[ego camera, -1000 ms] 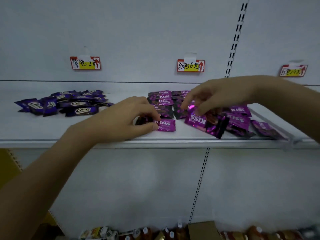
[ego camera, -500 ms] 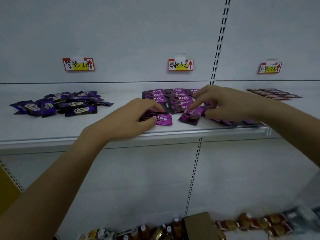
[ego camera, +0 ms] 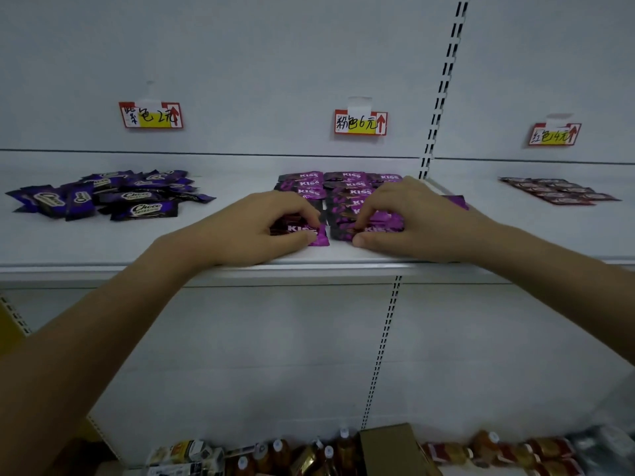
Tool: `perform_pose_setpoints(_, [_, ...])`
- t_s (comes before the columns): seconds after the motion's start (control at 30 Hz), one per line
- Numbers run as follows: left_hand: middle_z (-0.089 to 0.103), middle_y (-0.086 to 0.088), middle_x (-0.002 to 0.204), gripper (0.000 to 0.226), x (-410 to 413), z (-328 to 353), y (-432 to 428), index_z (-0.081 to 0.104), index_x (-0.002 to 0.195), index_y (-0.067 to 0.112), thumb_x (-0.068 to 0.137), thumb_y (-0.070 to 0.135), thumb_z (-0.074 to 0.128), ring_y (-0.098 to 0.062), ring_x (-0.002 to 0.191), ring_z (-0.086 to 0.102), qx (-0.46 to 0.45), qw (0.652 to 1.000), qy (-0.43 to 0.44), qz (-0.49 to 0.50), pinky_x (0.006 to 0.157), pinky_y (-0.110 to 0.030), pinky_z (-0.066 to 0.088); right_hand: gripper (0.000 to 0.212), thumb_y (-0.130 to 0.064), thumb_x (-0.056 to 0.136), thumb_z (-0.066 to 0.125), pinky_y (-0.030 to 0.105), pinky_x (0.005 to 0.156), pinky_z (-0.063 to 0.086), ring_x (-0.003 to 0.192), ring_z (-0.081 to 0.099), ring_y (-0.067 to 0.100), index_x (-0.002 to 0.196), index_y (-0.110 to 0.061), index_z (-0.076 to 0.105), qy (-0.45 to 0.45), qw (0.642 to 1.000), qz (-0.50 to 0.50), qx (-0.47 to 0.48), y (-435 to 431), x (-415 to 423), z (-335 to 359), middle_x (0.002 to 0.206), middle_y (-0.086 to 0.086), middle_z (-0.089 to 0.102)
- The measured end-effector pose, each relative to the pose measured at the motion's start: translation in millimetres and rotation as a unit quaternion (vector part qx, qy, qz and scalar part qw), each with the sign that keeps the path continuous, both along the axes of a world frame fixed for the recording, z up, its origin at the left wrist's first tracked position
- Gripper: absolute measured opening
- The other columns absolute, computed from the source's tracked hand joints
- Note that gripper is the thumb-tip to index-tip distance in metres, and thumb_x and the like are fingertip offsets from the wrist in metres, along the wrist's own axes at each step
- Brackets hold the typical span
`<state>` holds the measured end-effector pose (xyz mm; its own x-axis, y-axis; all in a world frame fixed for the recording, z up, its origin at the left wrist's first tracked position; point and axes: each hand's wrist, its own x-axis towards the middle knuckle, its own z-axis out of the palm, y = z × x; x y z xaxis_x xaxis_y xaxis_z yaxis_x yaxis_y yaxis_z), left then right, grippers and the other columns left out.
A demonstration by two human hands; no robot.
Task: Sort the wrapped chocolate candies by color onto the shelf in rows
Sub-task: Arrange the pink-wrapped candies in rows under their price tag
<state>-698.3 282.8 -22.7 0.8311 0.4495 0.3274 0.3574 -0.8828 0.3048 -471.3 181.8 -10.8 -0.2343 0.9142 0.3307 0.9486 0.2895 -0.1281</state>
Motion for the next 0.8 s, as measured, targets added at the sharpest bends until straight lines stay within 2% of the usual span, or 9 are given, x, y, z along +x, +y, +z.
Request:
perform_pose_setpoints(0.13, [0.061,0.017,0.118,0.03,0,1,0,0.059,0.104,0.039,0.082,0.054,0.046,0.004,0.108,0.053,-0.003,1.0,0.0,-0.005,0.091,-0.013,0.042,0.035,-0.06,0.078,0.053,0.036,0.085,0.044,0.095,0.05,0.01,0.095,-0.031,0.064,0.048,0.999,0.013,-0.007,1,1,-7,0.096,-0.011,0.063])
perform_pose_setpoints(0.2, [0.06,0.017,0.119,0.032,1,2,1,0.06,0.106,0.038,0.082,0.055,0.045,0.003,0.109,0.052,0.004,1.0,-0.006,-0.007,0.092,-0.011,0.039,0.031,-0.055,0.081,0.055,0.024,0.085,0.043,0.094,0.05,0.002,0.097,-0.03,0.065,0.068,0.997,0.027,0.02,0,1,-4,0.098,-0.015,0.06])
perform_pose_setpoints(0.27, [0.059,0.016,0.121,0.031,6,6,3,0.06,0.111,0.036,0.086,0.049,0.049,0.003,0.111,0.051,0.006,1.0,-0.017,-0.009,0.095,-0.012,0.039,0.022,-0.045,0.087,0.057,0.013,0.075,0.041,0.084,0.052,-0.003,0.099,-0.029,0.065,0.142,0.989,0.013,0.035,-3,7,11,0.09,-0.024,0.058])
perform_pose_setpoints(0.33, [0.056,0.017,0.126,0.039,15,12,3,0.056,0.121,0.036,0.087,0.052,0.046,0.004,0.115,0.049,0.01,1.0,-0.005,-0.02,0.098,-0.013,0.037,0.016,-0.038,0.091,0.055,0.014,0.073,0.044,0.076,0.056,-0.002,0.1,-0.029,0.065,0.198,0.98,-0.018,0.019,-5,23,29,0.08,-0.028,0.059])
perform_pose_setpoints(0.43, [0.052,0.015,0.133,0.05,37,18,-2,0.053,0.129,0.032,0.088,0.056,0.042,0.002,0.121,0.046,0.028,0.997,0.042,-0.052,0.103,-0.016,0.035,0.023,-0.039,0.09,0.054,0.032,0.084,0.049,0.087,0.058,0.004,0.109,-0.03,0.065,0.088,0.992,-0.078,-0.039,-2,59,39,0.093,-0.022,0.061])
perform_pose_setpoints(0.47, [0.052,0.014,0.135,0.049,46,19,-5,0.053,0.13,0.031,0.088,0.054,0.043,0.001,0.123,0.046,0.028,0.996,0.055,-0.061,0.105,-0.019,0.036,0.029,-0.042,0.089,0.055,0.032,0.084,0.048,0.091,0.058,0.005,0.113,-0.03,0.064,0.055,0.991,-0.101,-0.073,0,69,37,0.1,-0.019,0.061])
perform_pose_setpoints(0.57, [0.047,0.012,0.141,0.048,70,21,-12,0.051,0.135,0.03,0.092,0.051,0.046,-0.001,0.13,0.04,0.034,0.992,0.093,-0.082,0.11,-0.021,0.029,0.042,-0.047,0.085,0.058,0.025,0.083,0.042,0.093,0.058,0.007,0.121,-0.026,0.062,0.038,0.984,-0.127,-0.116,5,88,25,0.114,-0.011,0.062])
perform_pose_setpoints(0.67, [0.047,0.01,0.142,0.043,87,24,-16,0.052,0.134,0.028,0.095,0.045,0.045,-0.003,0.129,0.04,0.04,0.988,0.123,-0.082,0.108,-0.017,0.026,0.043,-0.045,0.087,0.058,0.024,0.085,0.04,0.099,0.057,0.009,0.124,-0.024,0.061,0.048,0.983,-0.134,-0.113,7,94,21,0.116,-0.01,0.059])
perform_pose_setpoints(0.8, [0.048,0.011,0.141,0.04,103,30,-15,0.05,0.132,0.031,0.096,0.045,0.04,-0.008,0.126,0.045,0.005,0.992,0.114,-0.053,0.107,-0.033,0.036,0.038,-0.038,0.088,0.06,0.019,0.082,0.038,0.106,0.054,0.01,0.124,-0.023,0.061,0.056,0.979,-0.148,-0.126,5,105,20,0.117,-0.008,0.06])
